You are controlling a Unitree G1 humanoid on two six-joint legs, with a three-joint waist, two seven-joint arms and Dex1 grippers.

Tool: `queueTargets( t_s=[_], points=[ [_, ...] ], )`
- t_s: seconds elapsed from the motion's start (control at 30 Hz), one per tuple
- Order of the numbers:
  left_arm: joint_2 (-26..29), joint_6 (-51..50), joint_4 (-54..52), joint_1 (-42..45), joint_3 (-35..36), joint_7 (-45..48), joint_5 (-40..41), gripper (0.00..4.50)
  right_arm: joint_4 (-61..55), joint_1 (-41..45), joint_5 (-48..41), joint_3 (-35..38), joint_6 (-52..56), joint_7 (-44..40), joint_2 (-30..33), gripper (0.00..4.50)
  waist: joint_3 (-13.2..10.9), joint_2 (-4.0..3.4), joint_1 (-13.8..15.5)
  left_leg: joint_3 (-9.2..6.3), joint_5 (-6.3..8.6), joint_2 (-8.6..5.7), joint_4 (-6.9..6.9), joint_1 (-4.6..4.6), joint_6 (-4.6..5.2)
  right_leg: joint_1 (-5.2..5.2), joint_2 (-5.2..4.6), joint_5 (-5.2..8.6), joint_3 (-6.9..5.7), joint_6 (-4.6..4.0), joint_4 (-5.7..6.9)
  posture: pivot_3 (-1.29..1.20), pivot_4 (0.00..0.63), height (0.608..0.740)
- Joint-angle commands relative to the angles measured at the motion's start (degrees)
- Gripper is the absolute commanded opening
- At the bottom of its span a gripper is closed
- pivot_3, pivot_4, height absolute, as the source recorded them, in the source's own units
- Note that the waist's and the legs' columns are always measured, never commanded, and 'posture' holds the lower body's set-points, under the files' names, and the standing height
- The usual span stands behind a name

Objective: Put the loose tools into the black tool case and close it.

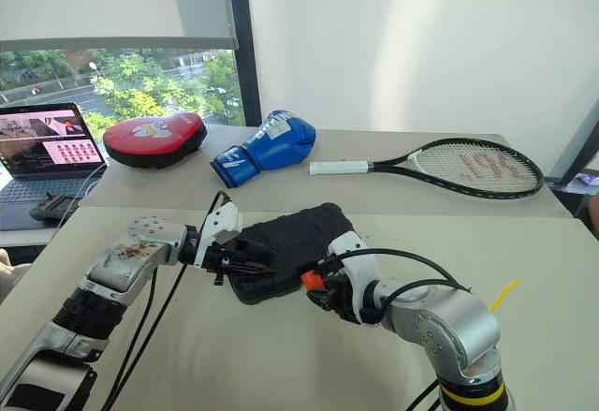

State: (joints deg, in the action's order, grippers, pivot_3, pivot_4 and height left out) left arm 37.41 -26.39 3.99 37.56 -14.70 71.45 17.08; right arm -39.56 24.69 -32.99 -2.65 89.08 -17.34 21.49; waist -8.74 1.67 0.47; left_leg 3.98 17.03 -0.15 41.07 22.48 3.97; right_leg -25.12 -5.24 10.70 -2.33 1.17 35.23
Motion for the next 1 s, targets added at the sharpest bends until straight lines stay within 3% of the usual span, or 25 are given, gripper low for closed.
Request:
queueTargets(
  t_s=[0.03, 0.73, 0.8, 0.87, 1.0],
  points=[
    [-0.13, -0.43, -0.66, -0.99, -0.77, -0.13, -1.11, 2.17, 0.45, 1.71, 0.85, -0.08, -3.17, 0.13, 0.08, 1.20, 0.00, 0.00, -0.01, 0.00, 0.00, 0.00, 0.00, -0.02, 0.00, 0.00, 0.00, 0.00, 0.00, 0.00, 0.02, 0.00, 0.150, 0.740],
    [-1.04, -2.67, -2.92, -2.20, -1.22, -0.49, -1.37, 2.17, 17.86, -2.49, 10.83, -10.33, -28.15, -1.42, 0.94, 1.20, 0.00, 0.01, -1.17, -0.03, -0.09, 0.12, -0.08, -0.97, -0.04, 0.74, 0.04, 0.06, 0.09, -0.08, 0.17, 0.00, 0.150, 0.740],
    [-1.06, -2.93, -3.12, -2.39, -1.12, -0.68, -1.36, 2.17, 18.33, -2.87, 11.99, -11.03, -29.58, -1.01, 1.30, 2.20, 0.00, 0.01, -1.16, -0.05, -0.09, 0.12, -0.10, -1.00, -0.04, 0.77, 0.02, 0.06, 0.09, -0.10, 0.16, 0.00, 0.150, 0.740],
    [-1.10, -3.04, -3.30, -2.56, -1.02, -0.95, -1.42, 2.17, 16.72, -3.76, 12.03, -11.76, -29.55, -1.68, 2.40, 2.77, 0.01, 0.01, -1.15, -0.05, -0.09, 0.12, -0.12, -1.00, -0.04, 0.77, 0.00, 0.04, 0.09, -0.16, 0.15, 0.00, 0.150, 0.740],
    [-1.15, -3.52, -3.28, -2.65, -0.71, -1.38, -1.39, 2.17, 8.61, -7.44, 8.37, -9.74, -25.57, -4.52, 6.89, 2.77, 0.01, -0.01, -0.39, -0.09, -0.08, 0.09, -0.13, -0.92, -0.02, 0.75, -0.09, 0.05, 0.07, -0.16, 0.10, 0.00, 0.150, 0.740]
  ],
)
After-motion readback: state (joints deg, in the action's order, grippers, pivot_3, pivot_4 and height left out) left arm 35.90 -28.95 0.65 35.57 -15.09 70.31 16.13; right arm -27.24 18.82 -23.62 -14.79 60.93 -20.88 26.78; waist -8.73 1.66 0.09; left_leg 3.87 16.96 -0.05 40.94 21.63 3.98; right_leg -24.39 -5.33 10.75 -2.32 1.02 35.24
